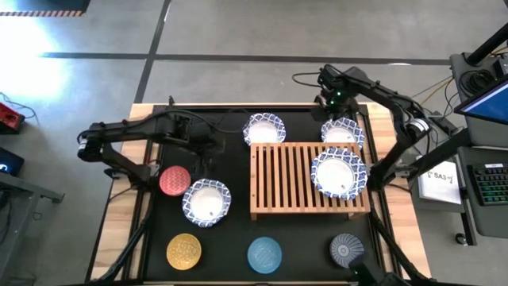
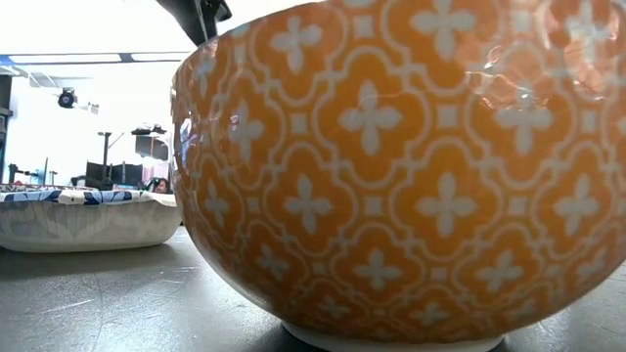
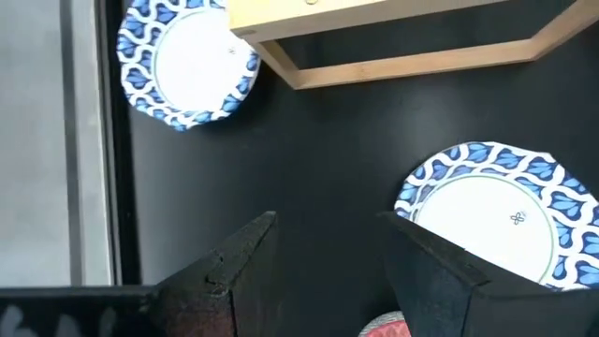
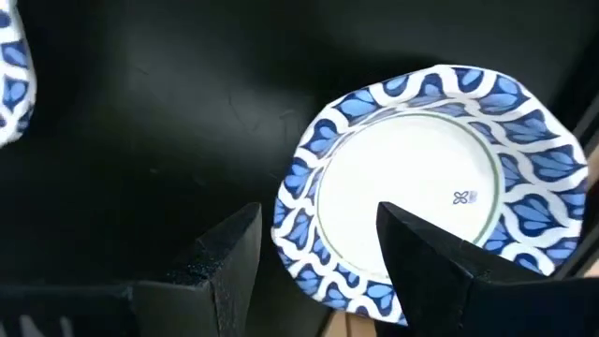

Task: Place and stack bowls onto a shelf
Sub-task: Stack the top right big white and blue bowl on top of the big white and blue bowl

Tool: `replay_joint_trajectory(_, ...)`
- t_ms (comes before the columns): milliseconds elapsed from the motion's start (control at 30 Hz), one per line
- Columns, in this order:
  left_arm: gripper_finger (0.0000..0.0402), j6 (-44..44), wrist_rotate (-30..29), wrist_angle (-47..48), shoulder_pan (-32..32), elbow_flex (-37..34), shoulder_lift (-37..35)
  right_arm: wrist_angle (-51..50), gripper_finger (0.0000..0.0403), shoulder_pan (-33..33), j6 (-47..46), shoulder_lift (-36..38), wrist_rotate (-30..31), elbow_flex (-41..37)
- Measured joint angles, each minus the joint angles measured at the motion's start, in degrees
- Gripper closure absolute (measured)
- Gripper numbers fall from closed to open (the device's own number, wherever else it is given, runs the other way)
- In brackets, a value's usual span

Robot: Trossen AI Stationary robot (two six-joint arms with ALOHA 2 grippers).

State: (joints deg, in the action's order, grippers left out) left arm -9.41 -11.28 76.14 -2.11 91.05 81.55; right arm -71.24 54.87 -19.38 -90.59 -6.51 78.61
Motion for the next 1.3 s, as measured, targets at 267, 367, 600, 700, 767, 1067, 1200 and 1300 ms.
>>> replay_joint_trajectory(267,0.0228,-0.04,-0.32,1.24,0.02,-0.11,-2.81,0.89,0.0199,0.02,-3.60,-3.35,0.02,0.00)
replay_joint_trajectory(367,0.0228,-0.22,-0.32,1.19,0.02,-0.11,-3.25,0.94,0.0199,0.02,-4.09,-4.75,-0.12,0.00)
replay_joint_trajectory(600,0.0228,-0.93,-0.35,1.35,0.02,-0.11,-3.10,2.00,0.0199,0.02,-6.65,-7.40,-1.63,0.00)
replay_joint_trajectory(700,0.0228,-1.94,-0.36,1.52,0.02,-0.11,-3.05,2.44,0.0199,0.02,-6.91,-8.05,-1.62,0.00)
replay_joint_trajectory(767,0.0228,-2.60,-0.36,1.92,0.02,-0.11,-3.15,2.56,0.0199,0.02,-6.99,-8.21,-1.61,0.00)
replay_joint_trajectory(1067,0.0228,-4.74,-0.38,3.83,-0.42,-0.11,-3.42,0.53,0.0200,-0.08,-12.54,-8.98,-1.43,-0.51)
replay_joint_trajectory(1200,0.0228,-5.96,-0.40,5.17,-0.71,-0.11,-3.51,-0.01,0.0200,-0.09,-16.76,-8.98,-1.47,-0.95)
replay_joint_trajectory(1300,0.0228,-7.44,-0.38,6.03,-1.11,-0.11,-3.82,0.10,0.0200,-0.11,-18.55,-8.98,-1.46,-1.13)
